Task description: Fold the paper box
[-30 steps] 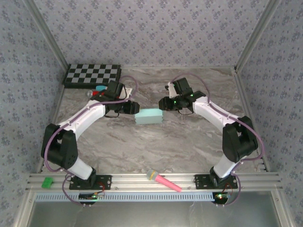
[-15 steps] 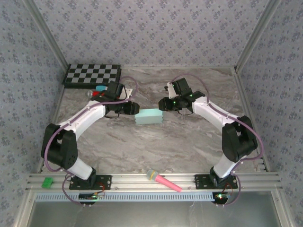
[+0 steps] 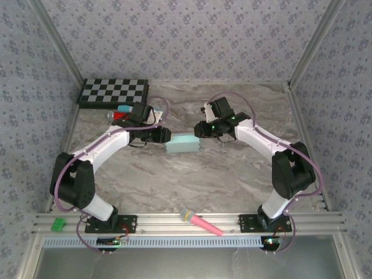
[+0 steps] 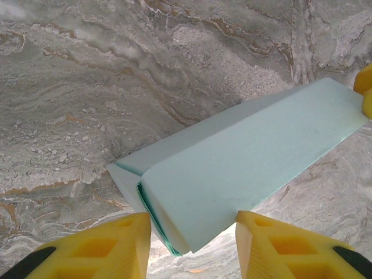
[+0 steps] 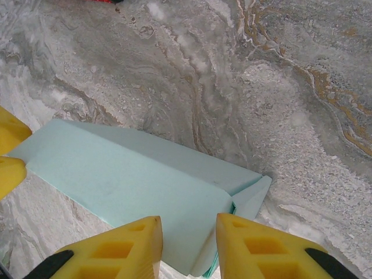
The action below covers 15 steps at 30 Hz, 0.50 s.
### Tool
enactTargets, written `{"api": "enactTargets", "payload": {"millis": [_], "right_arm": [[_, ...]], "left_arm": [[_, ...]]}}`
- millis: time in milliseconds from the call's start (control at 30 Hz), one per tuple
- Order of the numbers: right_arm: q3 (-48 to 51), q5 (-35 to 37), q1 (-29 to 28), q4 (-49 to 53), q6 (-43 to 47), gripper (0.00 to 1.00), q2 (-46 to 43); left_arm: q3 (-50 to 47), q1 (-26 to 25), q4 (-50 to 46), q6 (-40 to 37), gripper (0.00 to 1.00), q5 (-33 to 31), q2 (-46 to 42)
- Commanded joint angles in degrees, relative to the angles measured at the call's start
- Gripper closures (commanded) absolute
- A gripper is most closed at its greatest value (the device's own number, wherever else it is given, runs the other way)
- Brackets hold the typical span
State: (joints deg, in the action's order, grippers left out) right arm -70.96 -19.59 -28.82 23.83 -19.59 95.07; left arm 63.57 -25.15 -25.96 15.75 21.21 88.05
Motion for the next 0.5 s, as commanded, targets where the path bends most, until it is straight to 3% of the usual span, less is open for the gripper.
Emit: {"api": "enactTargets", "payload": {"millis": [0,300,467], "right_arm": [[1.78,1.56,-0.80,3.61,1.32,0.68,1.82],[2.14,2.15,-1.17,3.63,1.05,0.68,2.38],[2.14,2.10,-1.33,3.56,0.96,0.68,2.50]], "left_arm": [[-1.42,0.40,-2.61,-0.02,0.58,-1.56,-0.70],[-1.55,0.35,-2.02,0.12,0.57,-2.40,-2.15],[-1.66,0.44,0.28,1.16,0.50,-3.12,-5.07]]}}
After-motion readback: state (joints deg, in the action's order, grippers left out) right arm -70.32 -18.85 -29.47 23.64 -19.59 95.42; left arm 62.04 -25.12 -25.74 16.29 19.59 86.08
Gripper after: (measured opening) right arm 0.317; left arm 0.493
